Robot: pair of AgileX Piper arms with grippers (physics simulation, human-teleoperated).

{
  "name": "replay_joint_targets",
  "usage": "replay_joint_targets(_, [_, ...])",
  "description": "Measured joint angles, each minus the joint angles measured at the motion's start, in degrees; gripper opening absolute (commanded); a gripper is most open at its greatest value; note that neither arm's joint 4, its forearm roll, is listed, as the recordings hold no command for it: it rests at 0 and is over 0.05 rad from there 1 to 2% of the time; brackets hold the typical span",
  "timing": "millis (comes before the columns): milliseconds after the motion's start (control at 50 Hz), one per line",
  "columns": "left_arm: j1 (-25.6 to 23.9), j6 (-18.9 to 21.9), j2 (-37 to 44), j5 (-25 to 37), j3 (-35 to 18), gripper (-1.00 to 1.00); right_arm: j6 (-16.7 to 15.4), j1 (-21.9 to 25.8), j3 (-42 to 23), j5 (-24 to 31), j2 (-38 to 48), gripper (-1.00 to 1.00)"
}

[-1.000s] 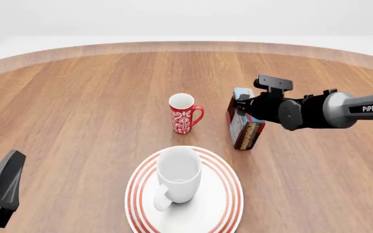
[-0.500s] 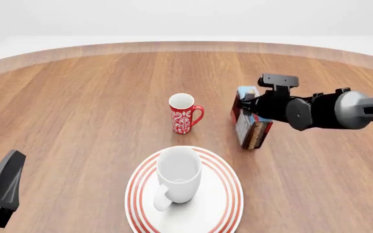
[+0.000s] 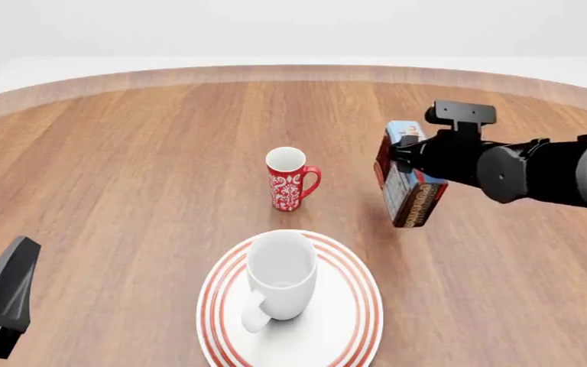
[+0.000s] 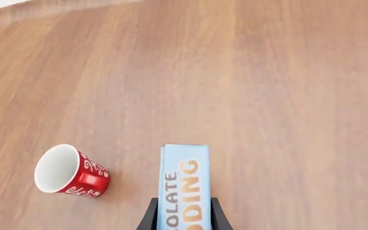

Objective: Pick up the white mug and put it on the plate, and put the chocolate pudding to the right of the plate.

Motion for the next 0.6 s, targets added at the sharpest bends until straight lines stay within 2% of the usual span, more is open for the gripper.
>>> replay_joint_targets(600, [0.1, -0.1, 0.0, -0.1, 0.0, 1.00, -0.7, -3.8, 10.1, 2.9, -14.3, -1.00])
